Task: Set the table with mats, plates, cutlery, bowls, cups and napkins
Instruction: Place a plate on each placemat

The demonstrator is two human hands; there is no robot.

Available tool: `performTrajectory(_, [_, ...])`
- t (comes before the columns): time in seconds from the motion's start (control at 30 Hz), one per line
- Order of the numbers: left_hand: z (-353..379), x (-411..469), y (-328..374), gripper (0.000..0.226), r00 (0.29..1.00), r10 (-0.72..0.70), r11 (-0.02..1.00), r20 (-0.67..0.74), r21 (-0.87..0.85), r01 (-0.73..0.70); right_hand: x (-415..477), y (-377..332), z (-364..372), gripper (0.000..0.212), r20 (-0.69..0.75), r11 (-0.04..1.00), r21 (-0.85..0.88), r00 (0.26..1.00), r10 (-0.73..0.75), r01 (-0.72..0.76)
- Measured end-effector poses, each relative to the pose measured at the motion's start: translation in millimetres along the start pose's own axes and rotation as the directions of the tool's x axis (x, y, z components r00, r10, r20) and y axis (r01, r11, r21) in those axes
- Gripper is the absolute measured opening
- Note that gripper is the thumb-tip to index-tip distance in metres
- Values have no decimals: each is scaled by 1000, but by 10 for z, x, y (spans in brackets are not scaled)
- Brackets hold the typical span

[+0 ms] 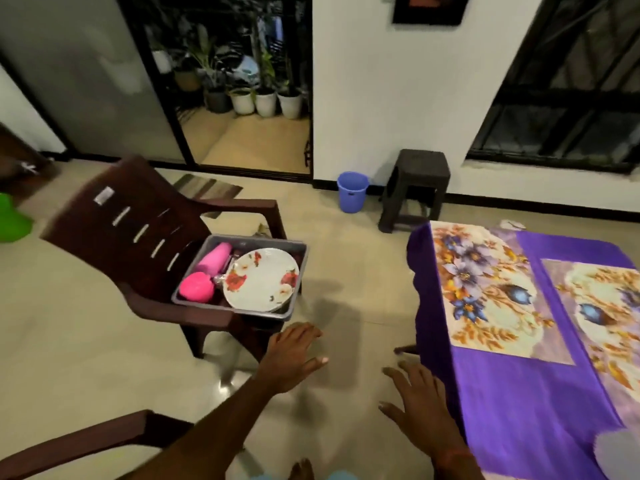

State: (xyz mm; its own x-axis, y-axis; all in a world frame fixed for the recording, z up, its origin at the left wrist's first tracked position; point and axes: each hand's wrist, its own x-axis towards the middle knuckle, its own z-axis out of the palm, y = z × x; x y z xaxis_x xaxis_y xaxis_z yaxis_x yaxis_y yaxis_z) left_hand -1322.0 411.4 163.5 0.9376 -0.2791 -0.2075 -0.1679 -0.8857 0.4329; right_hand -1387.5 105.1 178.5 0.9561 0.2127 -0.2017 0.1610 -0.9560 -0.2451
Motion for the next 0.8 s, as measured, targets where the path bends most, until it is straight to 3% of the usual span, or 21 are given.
performTrajectory(0.3, [-316, 52, -720, 75, 978, -156, 988, -139, -40, 152, 1047, -535, -222, 65, 43, 987, 31, 986, -160, 158])
performTrajectory(0.4, [-368, 125, -894, 83, 968, -210, 978, -137, -42, 206, 1435, -646, -280, 66, 57, 979, 15, 977, -204, 203])
performTrajectory(0.6, [-532, 474, -1194, 70, 942, -309, 949, -134, -117, 294, 2342, -880, -298, 66, 73, 945, -50, 945, -320, 324])
performTrajectory(0.8, [-725, 915, -1466, 72, 907, -408, 910, -105, -127, 395, 3216, -1075, -273, 67, 151, 921, -44, 914, -378, 388])
